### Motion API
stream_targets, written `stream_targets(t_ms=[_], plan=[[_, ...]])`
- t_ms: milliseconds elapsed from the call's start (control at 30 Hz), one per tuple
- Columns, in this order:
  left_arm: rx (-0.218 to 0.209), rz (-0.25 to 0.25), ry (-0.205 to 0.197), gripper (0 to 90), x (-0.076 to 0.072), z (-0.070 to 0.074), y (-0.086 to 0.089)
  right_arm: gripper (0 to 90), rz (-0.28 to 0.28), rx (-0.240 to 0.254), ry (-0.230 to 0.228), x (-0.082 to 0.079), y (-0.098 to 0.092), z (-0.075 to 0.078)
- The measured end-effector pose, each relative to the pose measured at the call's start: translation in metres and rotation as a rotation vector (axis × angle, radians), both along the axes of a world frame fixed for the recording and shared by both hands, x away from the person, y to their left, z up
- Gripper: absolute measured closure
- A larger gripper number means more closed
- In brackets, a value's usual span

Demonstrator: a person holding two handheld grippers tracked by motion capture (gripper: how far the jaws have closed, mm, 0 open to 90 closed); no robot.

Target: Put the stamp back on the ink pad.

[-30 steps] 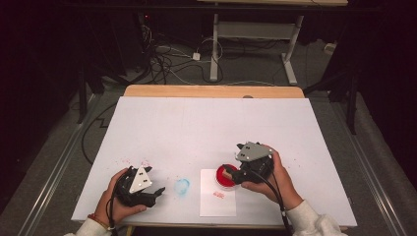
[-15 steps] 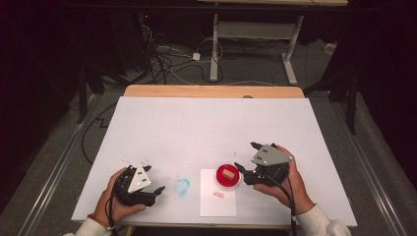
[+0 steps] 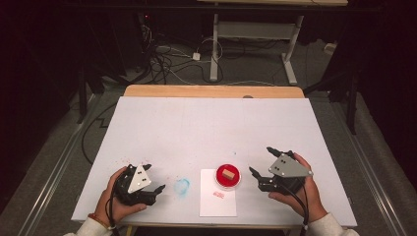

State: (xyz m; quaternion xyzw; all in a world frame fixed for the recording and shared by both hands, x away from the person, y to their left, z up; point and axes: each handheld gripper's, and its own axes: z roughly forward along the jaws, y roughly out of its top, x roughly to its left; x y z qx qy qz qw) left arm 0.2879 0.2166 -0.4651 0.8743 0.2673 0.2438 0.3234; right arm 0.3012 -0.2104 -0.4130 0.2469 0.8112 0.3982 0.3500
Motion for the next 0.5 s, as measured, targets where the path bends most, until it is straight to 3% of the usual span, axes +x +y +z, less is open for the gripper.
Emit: stream_targets(t_ms=[500], plan=[[-0.004, 0.009, -0.028, 20.2, 0.0, 0.001, 0.0, 19.4, -0.041, 0.06, 0.008, -0.008, -0.04, -0.021]])
